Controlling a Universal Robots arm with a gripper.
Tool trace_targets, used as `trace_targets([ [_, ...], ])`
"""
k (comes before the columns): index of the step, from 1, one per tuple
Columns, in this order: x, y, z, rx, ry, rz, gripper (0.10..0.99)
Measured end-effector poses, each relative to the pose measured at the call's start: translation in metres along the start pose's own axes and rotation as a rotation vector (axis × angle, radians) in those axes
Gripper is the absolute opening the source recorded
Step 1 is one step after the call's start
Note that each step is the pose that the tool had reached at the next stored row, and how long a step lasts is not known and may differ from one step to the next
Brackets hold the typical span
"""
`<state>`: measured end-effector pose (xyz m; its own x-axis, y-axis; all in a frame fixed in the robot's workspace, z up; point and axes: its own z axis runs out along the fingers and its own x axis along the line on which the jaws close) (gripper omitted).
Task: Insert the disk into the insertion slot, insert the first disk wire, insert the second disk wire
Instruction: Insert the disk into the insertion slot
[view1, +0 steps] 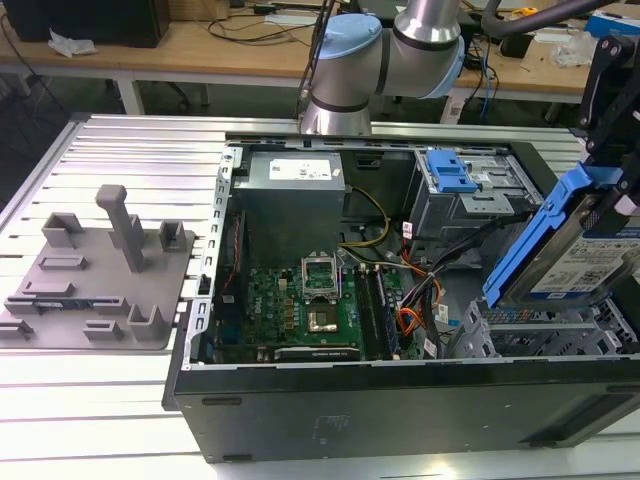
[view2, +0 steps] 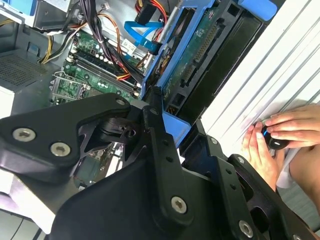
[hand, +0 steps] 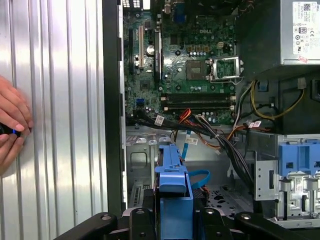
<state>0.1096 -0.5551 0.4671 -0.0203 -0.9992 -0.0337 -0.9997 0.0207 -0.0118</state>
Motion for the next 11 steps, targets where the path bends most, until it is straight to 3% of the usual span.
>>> trace_targets([
  [11, 0.0008, -0.0009, 0.0075, 0.0, 0.0, 0.003, 0.369],
])
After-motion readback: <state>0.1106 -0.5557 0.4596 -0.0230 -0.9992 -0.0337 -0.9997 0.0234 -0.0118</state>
